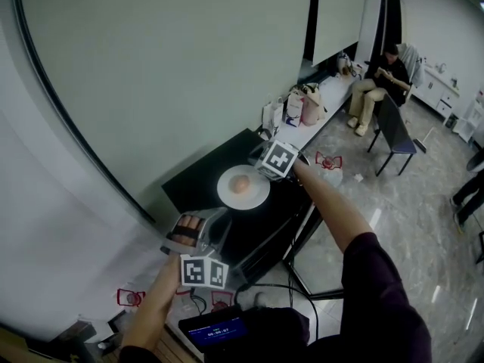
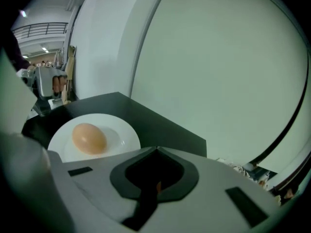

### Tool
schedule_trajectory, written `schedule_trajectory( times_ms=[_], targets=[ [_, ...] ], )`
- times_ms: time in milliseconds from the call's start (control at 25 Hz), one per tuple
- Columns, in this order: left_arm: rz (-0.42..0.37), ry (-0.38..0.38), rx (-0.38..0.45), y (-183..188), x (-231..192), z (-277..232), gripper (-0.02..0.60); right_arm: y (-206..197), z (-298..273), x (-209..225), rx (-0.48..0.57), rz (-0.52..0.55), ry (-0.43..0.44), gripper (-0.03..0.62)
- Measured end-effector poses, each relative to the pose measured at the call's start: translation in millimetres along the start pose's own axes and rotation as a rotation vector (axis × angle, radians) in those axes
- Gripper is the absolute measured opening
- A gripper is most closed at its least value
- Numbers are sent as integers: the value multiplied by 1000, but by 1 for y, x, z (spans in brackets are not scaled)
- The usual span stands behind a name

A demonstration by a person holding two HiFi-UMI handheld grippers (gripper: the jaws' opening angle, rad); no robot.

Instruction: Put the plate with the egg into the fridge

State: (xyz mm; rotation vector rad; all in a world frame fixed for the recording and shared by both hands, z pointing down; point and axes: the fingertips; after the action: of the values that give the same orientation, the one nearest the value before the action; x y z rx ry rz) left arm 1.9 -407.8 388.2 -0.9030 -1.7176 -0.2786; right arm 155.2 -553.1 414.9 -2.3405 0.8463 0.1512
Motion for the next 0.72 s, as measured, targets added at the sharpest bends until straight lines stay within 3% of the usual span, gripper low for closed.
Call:
schedule_trajectory(
  times_ms=[160, 720],
  targets=[
    [3, 0, -14, -10, 4, 7, 63, -18, -6, -1, -51, -34, 22, 6],
    [10, -2, -12, -44, 19, 45, 63, 25, -6, -69, 15, 36, 95, 6]
  ],
)
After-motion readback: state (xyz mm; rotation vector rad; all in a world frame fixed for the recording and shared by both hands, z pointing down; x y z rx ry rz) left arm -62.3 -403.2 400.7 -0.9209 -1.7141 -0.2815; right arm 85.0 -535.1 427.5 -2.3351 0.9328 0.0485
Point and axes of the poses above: the fingertips, and each gripper's own axes: z backward along the fingers, x to its right, y out of its top, and after that the axes turned 11 degrees about -x, right-handed
